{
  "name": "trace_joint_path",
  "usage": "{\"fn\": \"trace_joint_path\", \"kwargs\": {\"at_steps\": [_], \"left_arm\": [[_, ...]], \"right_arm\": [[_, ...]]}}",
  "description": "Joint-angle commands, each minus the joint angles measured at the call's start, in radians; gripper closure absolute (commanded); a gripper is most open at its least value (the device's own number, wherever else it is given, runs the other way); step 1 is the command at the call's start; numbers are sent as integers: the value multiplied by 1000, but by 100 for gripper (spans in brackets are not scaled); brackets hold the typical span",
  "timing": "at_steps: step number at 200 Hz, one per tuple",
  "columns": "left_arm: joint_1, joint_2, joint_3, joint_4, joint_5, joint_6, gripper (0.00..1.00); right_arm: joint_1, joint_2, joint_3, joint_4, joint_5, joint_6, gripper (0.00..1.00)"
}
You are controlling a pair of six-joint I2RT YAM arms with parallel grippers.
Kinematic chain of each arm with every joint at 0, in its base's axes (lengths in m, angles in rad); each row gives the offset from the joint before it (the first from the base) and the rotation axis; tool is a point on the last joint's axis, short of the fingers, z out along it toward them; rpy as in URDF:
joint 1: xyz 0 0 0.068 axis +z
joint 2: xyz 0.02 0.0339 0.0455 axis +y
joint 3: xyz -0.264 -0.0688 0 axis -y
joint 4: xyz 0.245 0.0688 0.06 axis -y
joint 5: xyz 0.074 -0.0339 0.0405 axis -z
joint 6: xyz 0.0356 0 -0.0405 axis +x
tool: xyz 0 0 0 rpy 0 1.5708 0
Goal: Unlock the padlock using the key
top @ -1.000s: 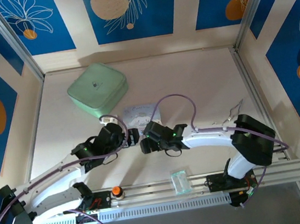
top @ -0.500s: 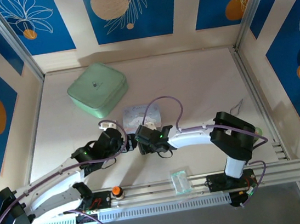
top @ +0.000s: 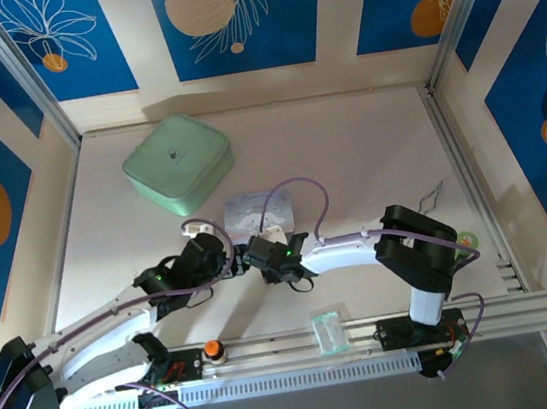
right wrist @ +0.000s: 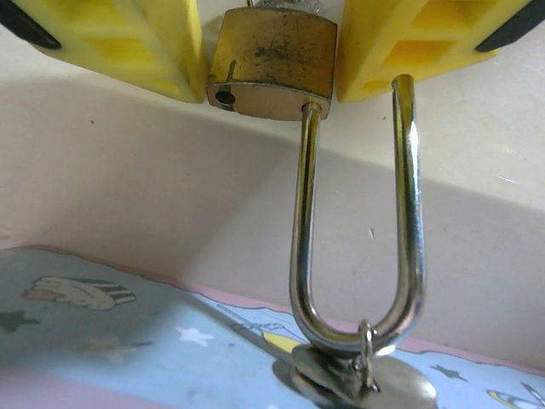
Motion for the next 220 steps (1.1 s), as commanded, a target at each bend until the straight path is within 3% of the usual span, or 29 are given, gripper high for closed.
{"fn": "trace_joint_path", "kwargs": {"at_steps": [1,23,30,61,97,137,158,174,220], "left_arm": [[1,9,30,21,6,23,1],[1,7,61,-3,-11,96,1],[1,6,74,-17,-28,115,1],[1,7,129,-55,-83,220,1],[-1,38,162,12,25,495,1],[1,91,218,18,56,646,0],[-5,175,262,-11,142,795,3],[-23,251,317,-56,135,889,5],[-32,434,409,-51,203,1025,11]], "right_arm": [[3,-8,-29,27,-1,-2,60],[-7,-21,-56,50,-7,3,62],[-12,-29,-74,74,-23,-2,68],[-36,-81,-137,115,-52,10,69],[-59,-148,-219,134,-103,9,69],[-91,-252,-328,175,-135,-12,70],[-126,-311,-378,200,-183,-40,70],[-155,-345,-410,206,-210,-50,70],[-211,-388,-472,250,-240,-46,70]]}}
